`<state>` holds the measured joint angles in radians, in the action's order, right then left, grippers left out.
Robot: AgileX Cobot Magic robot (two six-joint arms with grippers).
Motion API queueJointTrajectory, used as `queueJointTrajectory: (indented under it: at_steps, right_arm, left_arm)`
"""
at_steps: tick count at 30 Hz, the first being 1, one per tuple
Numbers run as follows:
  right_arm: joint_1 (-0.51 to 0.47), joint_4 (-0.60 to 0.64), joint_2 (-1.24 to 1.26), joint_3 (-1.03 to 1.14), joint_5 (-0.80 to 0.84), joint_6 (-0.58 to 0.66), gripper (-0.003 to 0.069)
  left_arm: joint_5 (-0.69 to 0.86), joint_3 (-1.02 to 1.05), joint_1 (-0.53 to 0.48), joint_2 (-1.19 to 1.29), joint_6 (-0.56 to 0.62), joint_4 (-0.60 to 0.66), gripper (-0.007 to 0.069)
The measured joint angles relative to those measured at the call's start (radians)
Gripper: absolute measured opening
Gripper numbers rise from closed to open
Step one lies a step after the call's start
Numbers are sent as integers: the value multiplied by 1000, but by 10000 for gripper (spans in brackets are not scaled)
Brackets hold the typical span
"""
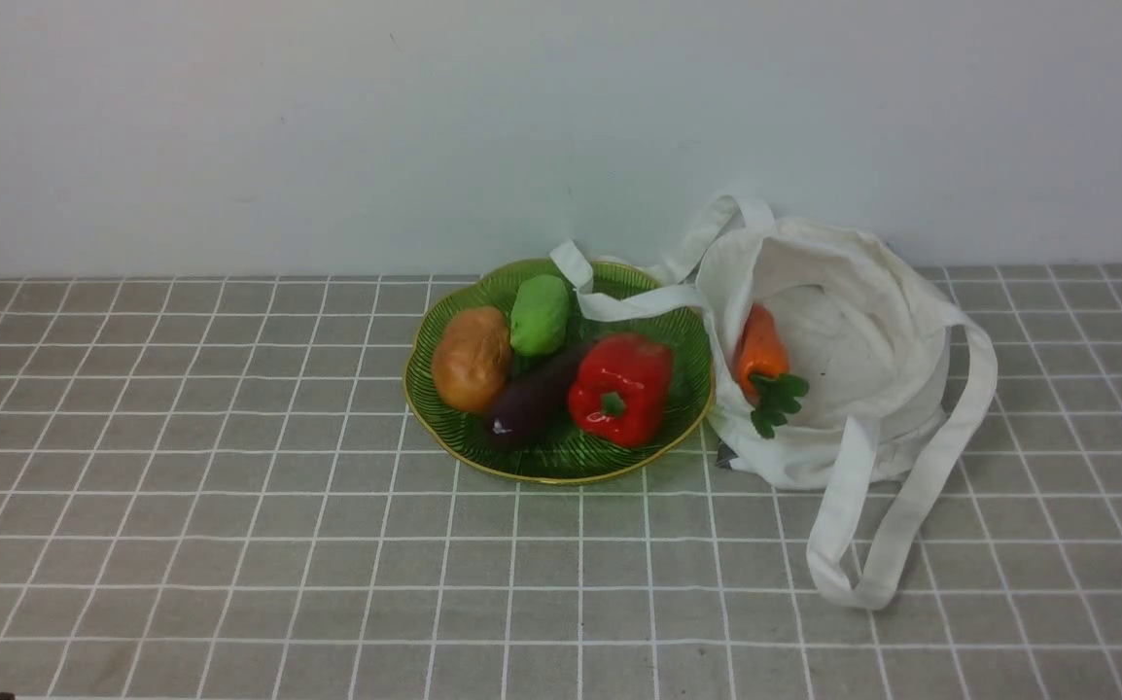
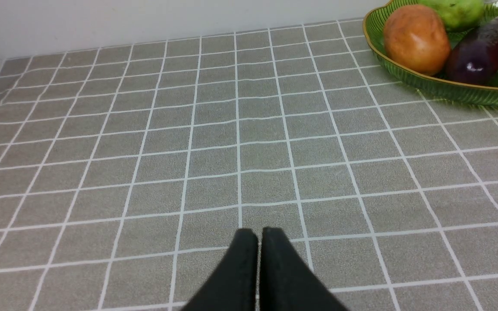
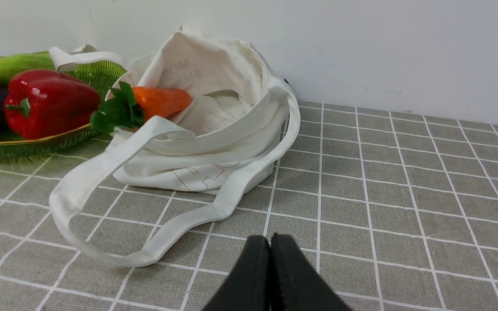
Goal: Take vegetables from bag on grey coffee tablecloth place on plate.
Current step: 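Reach into the cloth bag and grasp a vegetable inside it with the right gripper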
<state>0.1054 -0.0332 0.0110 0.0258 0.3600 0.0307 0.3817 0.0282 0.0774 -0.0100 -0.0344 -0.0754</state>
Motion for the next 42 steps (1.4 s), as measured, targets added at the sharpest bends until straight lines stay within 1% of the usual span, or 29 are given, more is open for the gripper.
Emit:
queueJointTrajectory:
  at_steps: [27,29,31,32,35,36,37,38,39,40,41,42]
  right_arm:
    - [0,0,0,0,0,-1,-15]
    - [0,20,0,0,0,-11,-15]
    - [0,88,0,0,-5,-54,-15]
    - [0,147,0,0,-10,-86,-15]
    - [0,344,0,2,-29,-177,-15]
    - [0,459,0,2,-38,-234,-15]
    - [0,459,0,2,-38,-234,-15]
    - [0,591,0,2,-46,-278,-15]
    - [0,651,0,2,-47,-289,-15]
    - [0,651,0,2,-47,-291,-15]
    - [0,734,0,2,-52,-298,-15]
    - [0,734,0,2,-52,-298,-15]
  left_arm:
    - [0,0,0,0,0,0,-5]
    - [0,0,0,0,0,0,-5]
    - [0,0,0,0,0,0,-5]
    - [0,0,0,0,0,0,-5]
    - [0,0,0,0,0,0,-5]
    - [0,0,0,0,0,0,-5]
    - [0,0,0,0,0,0,-5]
    - [0,0,0,0,0,0,-5]
    - [0,0,0,0,0,0,-5]
    - [0,0,0,0,0,0,-5]
    - [0,0,0,0,0,0,-5]
    - [0,0,0,0,0,0,-5]
